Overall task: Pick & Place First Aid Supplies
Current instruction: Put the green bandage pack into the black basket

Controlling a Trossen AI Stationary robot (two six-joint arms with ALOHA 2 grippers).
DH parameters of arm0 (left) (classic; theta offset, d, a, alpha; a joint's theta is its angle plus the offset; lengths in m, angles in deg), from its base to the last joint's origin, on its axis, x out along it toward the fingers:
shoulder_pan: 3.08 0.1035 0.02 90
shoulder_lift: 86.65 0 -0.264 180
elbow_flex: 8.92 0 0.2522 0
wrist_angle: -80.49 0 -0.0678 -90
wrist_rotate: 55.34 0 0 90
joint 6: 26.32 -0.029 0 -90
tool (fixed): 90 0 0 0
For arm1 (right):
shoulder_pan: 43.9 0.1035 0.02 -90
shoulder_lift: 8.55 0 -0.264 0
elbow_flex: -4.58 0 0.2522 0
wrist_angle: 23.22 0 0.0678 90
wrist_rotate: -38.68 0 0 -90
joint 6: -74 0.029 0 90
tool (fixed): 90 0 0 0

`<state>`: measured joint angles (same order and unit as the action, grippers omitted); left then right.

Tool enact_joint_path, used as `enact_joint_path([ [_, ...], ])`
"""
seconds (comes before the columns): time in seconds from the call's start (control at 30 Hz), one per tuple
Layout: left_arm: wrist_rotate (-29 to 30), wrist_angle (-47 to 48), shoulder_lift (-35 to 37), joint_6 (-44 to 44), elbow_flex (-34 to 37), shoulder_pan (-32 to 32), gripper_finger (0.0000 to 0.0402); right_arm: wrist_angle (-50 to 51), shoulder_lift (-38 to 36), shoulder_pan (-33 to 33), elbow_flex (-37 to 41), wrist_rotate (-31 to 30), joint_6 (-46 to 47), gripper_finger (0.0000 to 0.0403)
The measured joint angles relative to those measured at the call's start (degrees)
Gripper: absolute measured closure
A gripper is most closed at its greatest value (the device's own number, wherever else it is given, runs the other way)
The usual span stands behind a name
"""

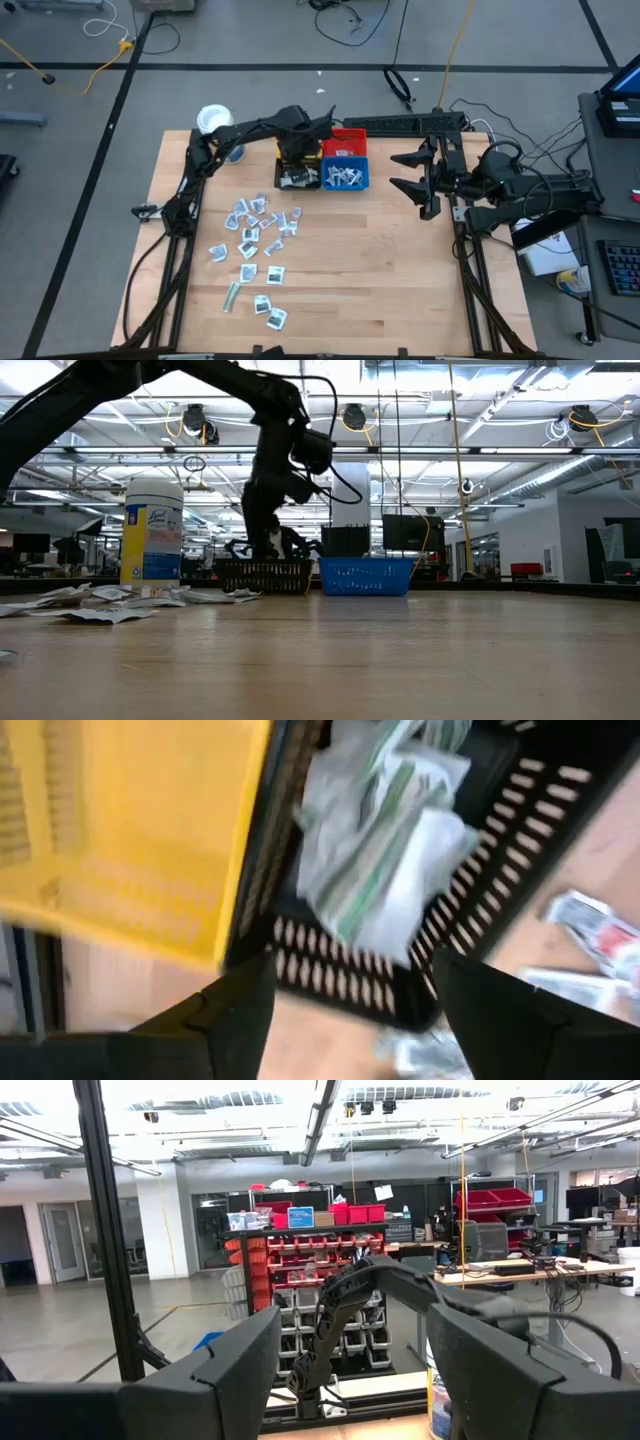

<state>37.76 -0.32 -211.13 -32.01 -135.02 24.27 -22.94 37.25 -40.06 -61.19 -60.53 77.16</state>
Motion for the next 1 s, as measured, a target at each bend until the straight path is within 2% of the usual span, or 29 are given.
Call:
enact_joint_path([
  [0.07,0.0,4.0,0.0,4.1,-2.7,0.0,0.0116,0.0,0.0,0.0,0.0,0.0,0.0,0.0156],
  [0.17,-2.2,4.7,0.5,10.5,-5.5,-0.1,0.0111,0.0,0.0,0.0,0.0,0.0,0.0,0.0156],
  [0.27,-5.4,4.0,2.2,18.7,-7.0,-0.1,0.0113,0.0,0.0,0.0,0.0,0.2,0.0,0.0156],
  [0.5,-6.4,4.5,5.3,34.3,-7.7,0.6,0.0133,0.0,0.0,0.0,0.0,0.4,0.0,0.0156],
  [0.7,-8.7,4.6,8.0,40.3,-7.7,0.7,0.0148,0.0,0.0,0.0,0.0,0.7,0.0,0.0156],
  [0.8,-9.2,4.6,8.9,40.4,-7.7,0.0,0.0147,0.0,0.0,0.0,0.0,3.7,0.0,0.0156],
  [1.0,-7.7,4.6,14.1,45.1,-3.3,-5.7,0.014,0.0,0.0,0.0,0.0,6.7,-1.3,0.0156],
])
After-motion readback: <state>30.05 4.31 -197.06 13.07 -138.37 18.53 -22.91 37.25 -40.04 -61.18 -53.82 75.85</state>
